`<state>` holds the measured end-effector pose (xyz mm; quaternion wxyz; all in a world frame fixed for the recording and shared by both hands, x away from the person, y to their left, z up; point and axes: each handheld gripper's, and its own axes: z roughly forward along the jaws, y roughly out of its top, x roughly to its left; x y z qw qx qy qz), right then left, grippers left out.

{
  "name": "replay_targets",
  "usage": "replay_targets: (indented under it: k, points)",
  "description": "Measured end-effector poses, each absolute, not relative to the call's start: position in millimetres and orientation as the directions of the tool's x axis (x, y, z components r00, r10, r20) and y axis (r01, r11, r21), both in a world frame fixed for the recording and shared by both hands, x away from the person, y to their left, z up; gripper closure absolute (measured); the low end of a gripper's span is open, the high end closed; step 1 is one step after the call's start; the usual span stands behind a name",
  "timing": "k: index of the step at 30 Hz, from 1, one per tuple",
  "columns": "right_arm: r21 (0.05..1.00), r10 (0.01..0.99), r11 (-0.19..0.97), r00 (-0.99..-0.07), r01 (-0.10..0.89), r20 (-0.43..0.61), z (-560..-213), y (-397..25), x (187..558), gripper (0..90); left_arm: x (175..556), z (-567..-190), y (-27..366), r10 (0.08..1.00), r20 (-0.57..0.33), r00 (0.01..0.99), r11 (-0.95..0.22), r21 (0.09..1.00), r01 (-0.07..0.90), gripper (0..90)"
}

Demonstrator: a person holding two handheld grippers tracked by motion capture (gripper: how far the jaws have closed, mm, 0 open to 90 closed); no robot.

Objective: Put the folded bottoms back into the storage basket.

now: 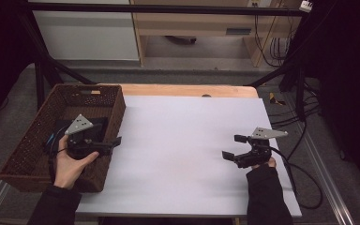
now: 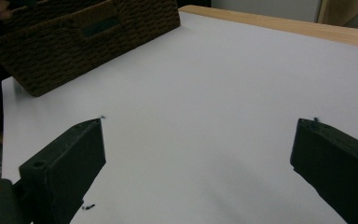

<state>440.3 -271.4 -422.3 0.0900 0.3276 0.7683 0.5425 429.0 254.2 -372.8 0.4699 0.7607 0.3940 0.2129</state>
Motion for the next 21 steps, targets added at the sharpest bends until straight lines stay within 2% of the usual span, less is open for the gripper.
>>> replay_targets:
  k: [21]
  points:
    - [0.894, 0.599, 0.197, -0.771, 0.403, 0.216, -421.9, -271.8, 440.1, 3.3, 429.2, -388.4, 240.5, 0.771, -0.026, 0.636, -0.305, 0.861, 0.406, 5.1]
